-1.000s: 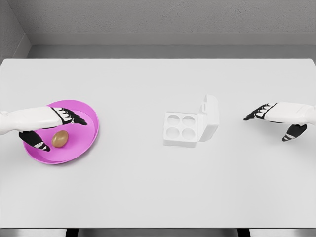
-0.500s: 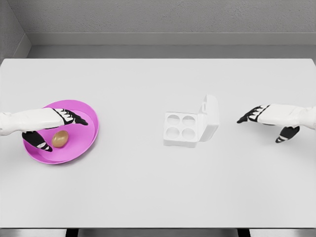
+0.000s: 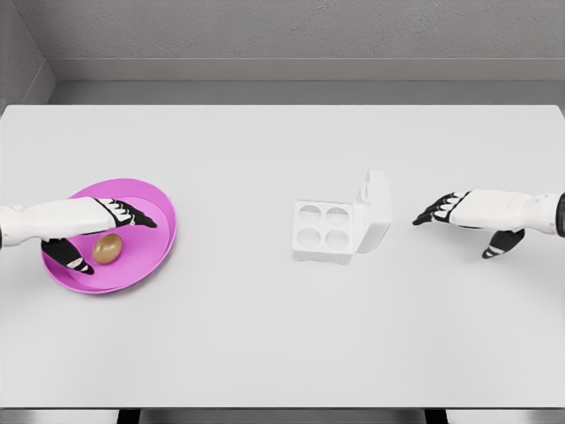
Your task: Pack egg into the box and close the box lid
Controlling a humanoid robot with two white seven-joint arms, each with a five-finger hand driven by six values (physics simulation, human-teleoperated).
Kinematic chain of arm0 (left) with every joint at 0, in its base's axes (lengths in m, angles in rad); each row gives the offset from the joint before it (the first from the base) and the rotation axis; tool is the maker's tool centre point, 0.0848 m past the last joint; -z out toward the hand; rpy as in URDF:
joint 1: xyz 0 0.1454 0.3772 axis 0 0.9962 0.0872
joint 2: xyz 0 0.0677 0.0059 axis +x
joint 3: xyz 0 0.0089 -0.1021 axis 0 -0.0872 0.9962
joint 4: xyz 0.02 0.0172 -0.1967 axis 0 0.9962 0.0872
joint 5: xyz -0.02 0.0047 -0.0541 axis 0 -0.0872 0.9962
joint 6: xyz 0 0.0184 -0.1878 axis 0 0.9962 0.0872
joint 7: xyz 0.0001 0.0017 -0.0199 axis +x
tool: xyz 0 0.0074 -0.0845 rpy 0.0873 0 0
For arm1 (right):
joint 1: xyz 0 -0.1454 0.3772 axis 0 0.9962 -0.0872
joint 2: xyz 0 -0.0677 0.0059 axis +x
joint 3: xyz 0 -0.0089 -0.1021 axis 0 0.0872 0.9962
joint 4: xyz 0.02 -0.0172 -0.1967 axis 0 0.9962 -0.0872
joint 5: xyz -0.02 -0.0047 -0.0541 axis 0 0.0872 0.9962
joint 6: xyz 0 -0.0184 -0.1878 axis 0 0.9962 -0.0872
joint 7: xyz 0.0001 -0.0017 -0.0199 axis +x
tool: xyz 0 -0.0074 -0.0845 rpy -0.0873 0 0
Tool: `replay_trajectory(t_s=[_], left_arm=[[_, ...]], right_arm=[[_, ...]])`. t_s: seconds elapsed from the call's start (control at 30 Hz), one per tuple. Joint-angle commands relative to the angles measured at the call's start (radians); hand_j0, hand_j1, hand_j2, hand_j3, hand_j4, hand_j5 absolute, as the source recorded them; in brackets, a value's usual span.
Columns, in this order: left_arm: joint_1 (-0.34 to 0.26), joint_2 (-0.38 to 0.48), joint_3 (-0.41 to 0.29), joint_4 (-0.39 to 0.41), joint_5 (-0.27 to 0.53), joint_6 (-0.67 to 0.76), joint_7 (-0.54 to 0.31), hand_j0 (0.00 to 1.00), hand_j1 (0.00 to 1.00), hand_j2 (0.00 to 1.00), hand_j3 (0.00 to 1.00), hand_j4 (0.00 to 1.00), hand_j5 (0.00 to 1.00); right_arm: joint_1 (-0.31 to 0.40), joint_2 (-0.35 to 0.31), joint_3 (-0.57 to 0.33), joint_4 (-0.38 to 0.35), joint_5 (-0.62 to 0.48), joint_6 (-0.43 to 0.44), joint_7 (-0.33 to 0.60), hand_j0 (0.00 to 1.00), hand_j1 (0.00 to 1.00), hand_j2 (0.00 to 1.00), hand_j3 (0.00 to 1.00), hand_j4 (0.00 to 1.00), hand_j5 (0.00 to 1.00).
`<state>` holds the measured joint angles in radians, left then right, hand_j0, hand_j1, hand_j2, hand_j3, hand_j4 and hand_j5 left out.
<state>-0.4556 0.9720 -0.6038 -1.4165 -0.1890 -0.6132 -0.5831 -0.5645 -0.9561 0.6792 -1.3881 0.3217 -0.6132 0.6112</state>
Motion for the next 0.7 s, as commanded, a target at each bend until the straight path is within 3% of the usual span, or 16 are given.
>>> replay_trajectory(t_s=[0.0,0.43,0.47,0.57,0.67], left_arm=[[0.000,-0.001,-0.001,0.021,0.002,0.002,0.003,1.00,1.00,1.00,1.00,1.00,1.00],[0.000,-0.015,-0.001,0.025,0.000,0.002,0.003,1.00,1.00,1.00,1.00,1.00,1.00],[0.000,-0.013,-0.001,0.025,0.002,0.002,0.003,0.98,0.98,0.98,0.98,0.98,0.98],[0.000,-0.012,-0.001,0.024,0.000,0.002,0.003,0.70,0.70,0.70,0.70,0.70,0.70],[0.000,-0.012,-0.001,0.024,0.000,0.002,0.003,0.67,0.67,0.67,0.67,0.67,0.67]], right_arm=[[0.000,-0.001,0.000,-0.002,-0.004,0.002,0.000,1.00,1.00,1.00,1.00,1.00,1.00],[0.000,0.007,0.000,0.000,-0.004,0.002,0.000,1.00,1.00,1.00,1.00,1.00,1.00],[0.000,0.008,0.000,0.000,-0.004,0.002,0.000,1.00,1.00,1.00,1.00,1.00,1.00],[0.000,0.007,0.000,0.000,-0.006,0.002,0.000,1.00,1.00,1.00,1.00,1.00,1.00],[0.000,0.004,0.002,-0.002,-0.006,0.002,0.000,1.00,1.00,1.00,1.00,1.00,1.00]])
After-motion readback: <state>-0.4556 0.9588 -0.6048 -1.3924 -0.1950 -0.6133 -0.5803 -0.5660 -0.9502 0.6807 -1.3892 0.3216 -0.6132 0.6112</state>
